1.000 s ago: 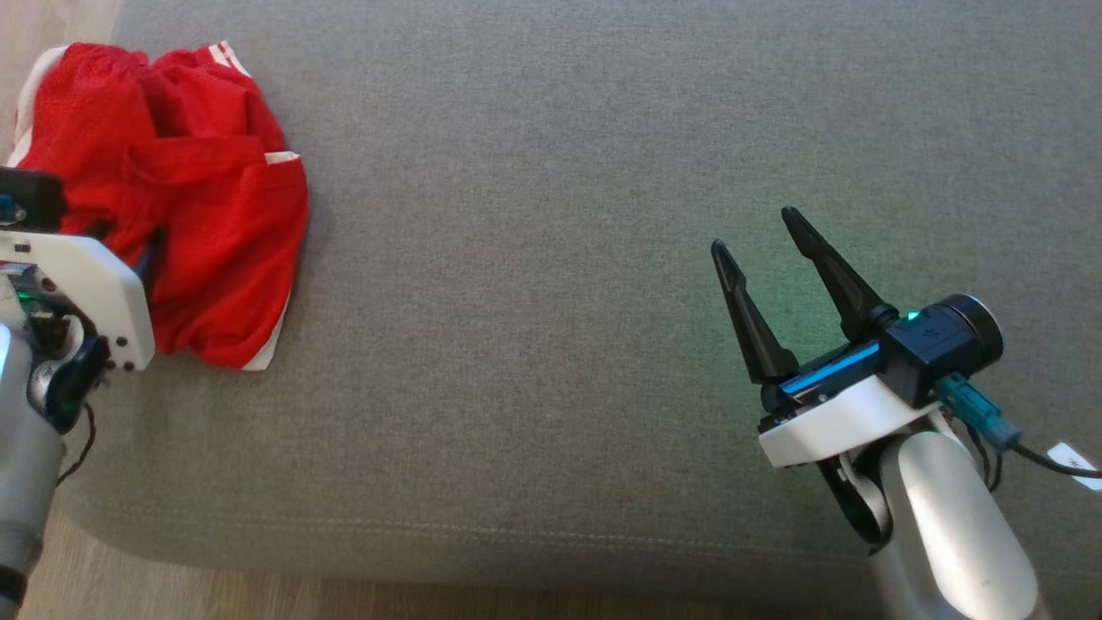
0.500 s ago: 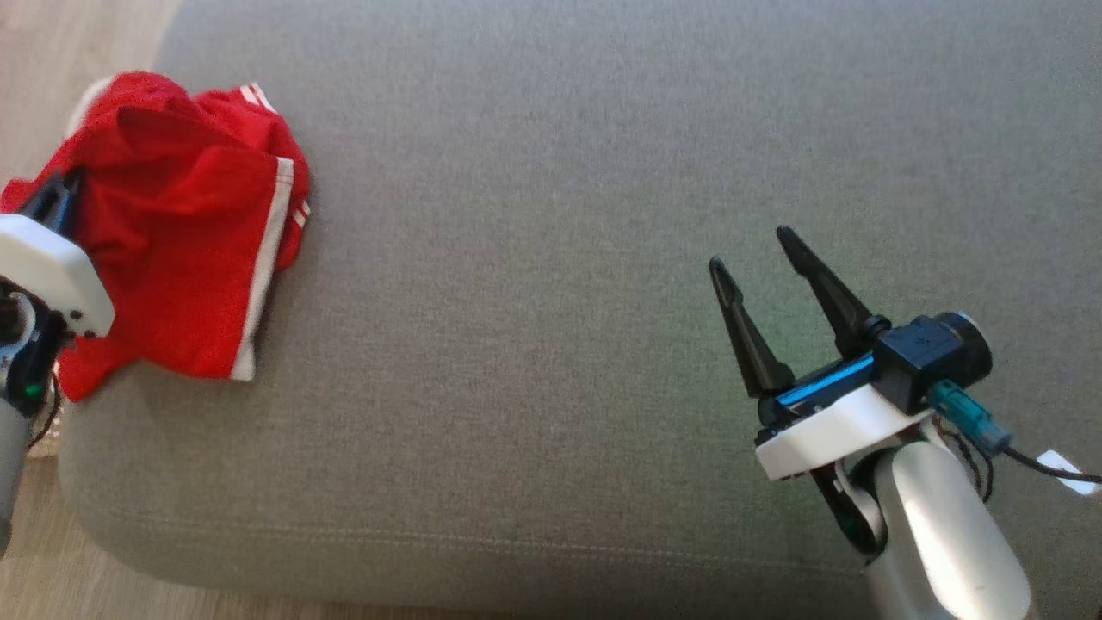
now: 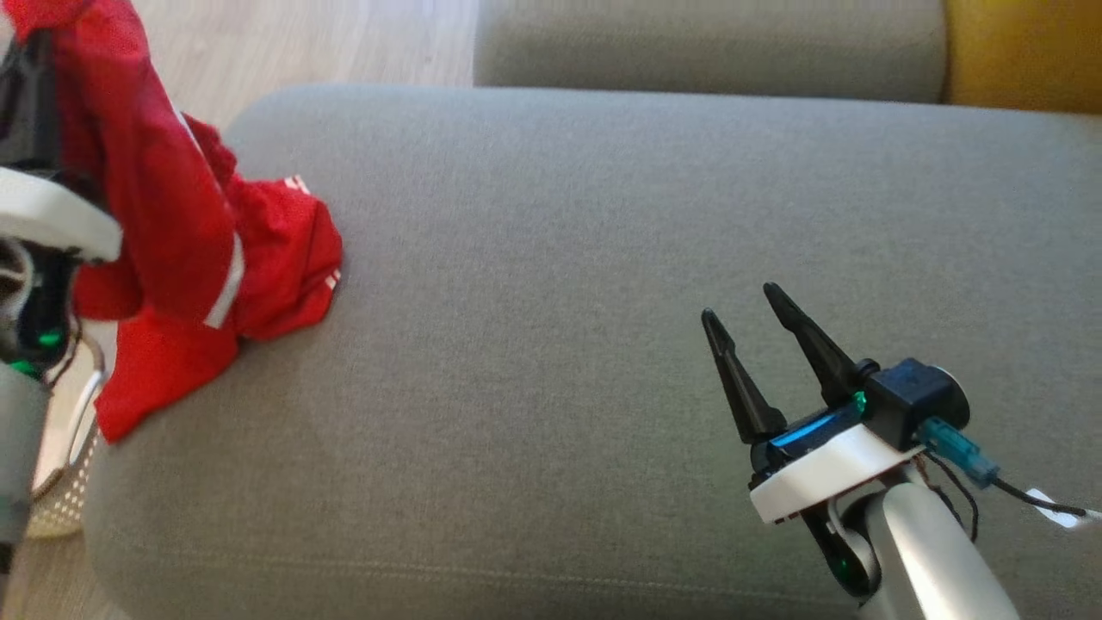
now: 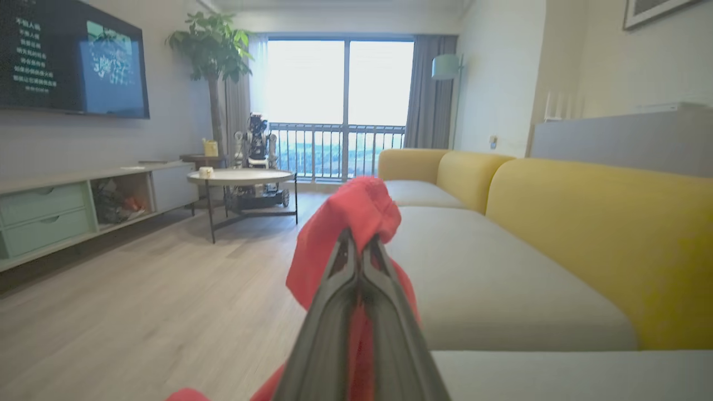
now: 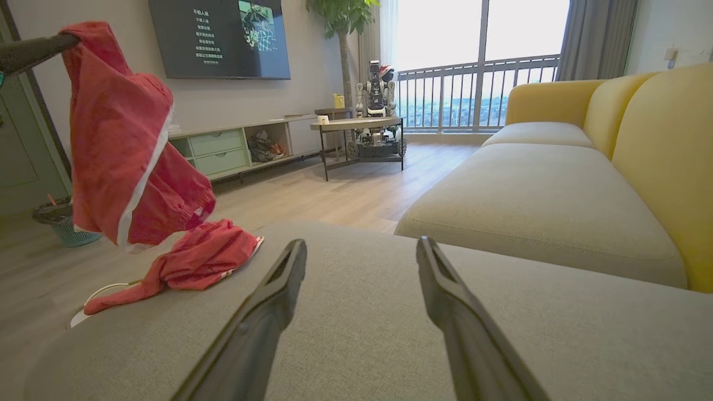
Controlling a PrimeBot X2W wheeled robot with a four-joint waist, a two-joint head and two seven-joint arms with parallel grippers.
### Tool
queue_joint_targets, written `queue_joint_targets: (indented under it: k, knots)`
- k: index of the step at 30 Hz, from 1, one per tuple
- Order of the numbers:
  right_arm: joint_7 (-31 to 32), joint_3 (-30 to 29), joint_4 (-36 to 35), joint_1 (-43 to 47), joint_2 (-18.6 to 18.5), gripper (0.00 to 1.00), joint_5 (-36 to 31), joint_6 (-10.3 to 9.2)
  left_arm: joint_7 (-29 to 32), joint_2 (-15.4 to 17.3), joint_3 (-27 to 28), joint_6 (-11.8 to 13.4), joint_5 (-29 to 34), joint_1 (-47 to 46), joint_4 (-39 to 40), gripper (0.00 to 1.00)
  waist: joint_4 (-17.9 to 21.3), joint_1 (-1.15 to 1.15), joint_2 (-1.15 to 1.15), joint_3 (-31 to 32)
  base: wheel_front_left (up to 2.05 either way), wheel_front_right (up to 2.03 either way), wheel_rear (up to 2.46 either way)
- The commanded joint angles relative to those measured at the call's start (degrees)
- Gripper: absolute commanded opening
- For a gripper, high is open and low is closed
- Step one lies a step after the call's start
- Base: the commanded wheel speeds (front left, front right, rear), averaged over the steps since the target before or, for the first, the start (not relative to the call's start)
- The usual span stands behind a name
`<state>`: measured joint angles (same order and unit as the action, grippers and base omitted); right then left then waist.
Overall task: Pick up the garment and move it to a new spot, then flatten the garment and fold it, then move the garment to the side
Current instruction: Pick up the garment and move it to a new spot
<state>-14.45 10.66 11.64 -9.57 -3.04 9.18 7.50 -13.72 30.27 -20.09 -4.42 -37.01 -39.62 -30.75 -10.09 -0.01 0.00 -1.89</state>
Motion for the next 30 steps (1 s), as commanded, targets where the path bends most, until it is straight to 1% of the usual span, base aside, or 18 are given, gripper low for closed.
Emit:
queue_joint_targets:
  k: [1, 6, 9, 13, 17, 19, 20, 23, 26, 28, 30]
  knots:
    - [-0.52, 1.07, -1.97, -0.86, 0.16, 1.0, 0.38, -0.01, -0.32, 1.77, 2.44, 0.66, -0.37, -2.19, 3.45, 0.0, 1.05, 0.01, 0.0, 1.4, 0.0, 0.0, 0.0]
    - [-0.53, 0.46, -2.65, -0.92, 0.16, 1.0, 0.93, -0.01, 2.92, -0.81, 0.72, 3.36, -0.6, -1.17, 15.3, 0.0, 3.91, 0.01, 0.0, 2.59, 0.0, 0.0, 0.0]
    - [-0.54, -0.16, -3.24, -1.61, 0.16, 1.0, 0.72, -0.01, 5.2, -3.23, -0.47, 5.11, -1.12, -1.77, 21.82, 0.0, 6.36, 0.01, 0.0, 2.19, 0.0, 0.0, 0.0]
    - [-0.54, -2.1, -4.43, -3.23, 0.16, 1.0, 0.06, -0.01, 7.88, -7.44, -2.67, 6.89, -1.83, -4.03, 28.25, 0.0, 10.47, 0.01, 0.0, 0.47, 0.0, 0.0, 0.0]
    - [-0.54, -4.41, -7.12, -5.87, 0.16, 1.0, -0.16, -0.01, 9.27, -12.59, -5.07, 8.26, -2.54, -6.95, 31.94, 0.0, 15.5, 0.01, 0.0, -2.3, 0.0, 0.0, 0.0]
    - [-0.54, -5.55, -8.62, -7.17, 0.16, 1.0, -0.15, -0.01, 9.38, -15.09, -6.08, 8.77, -2.88, -8.24, 32.67, 0.0, 18.01, 0.01, 0.0, -3.76, 0.0, 0.0, 0.0]
    - [-0.54, -6.51, -9.96, -8.34, 0.16, 1.0, 0.0, -0.01, 8.86, -17.16, -6.79, 9.4, -2.75, -9.27, 32.66, 0.0, 20.64, 0.01, 0.0, -5.32, 0.0, 0.0, 0.0]
    - [-0.54, -7.79, -11.48, -9.65, 0.16, 1.0, 0.33, -0.01, 7.44, -19.62, -7.01, 10.43, -2.84, -9.8, 30.47, 0.0, 23.59, 0.01, 0.0, -7.46, 0.0, 0.0, 0.0]
    - [-0.54, -8.35, -11.96, -10.19, 0.16, 1.0, 0.58, -0.01, 6.26, -20.19, -6.78, 11.09, -2.64, -9.35, 27.36, 0.0, 25.03, 0.01, 0.0, -8.7, 0.0, 0.0, 0.0]
    - [-0.54, -8.68, -12.19, -10.56, 0.16, 1.0, 0.86, -0.01, 5.16, -19.98, -6.6, 11.57, -2.27, -8.18, 23.06, 0.0, 25.89, 0.01, 0.0, -9.73, 0.0, 0.0, 0.0]
    - [-0.54, -8.79, -12.42, -10.75, 0.16, 1.0, 1.18, -0.01, 4.25, -18.95, -6.88, 11.95, -1.23, -6.67, 17.97, 0.0, 26.21, 0.01, 0.0, -10.51, 0.0, 0.0, 0.0]
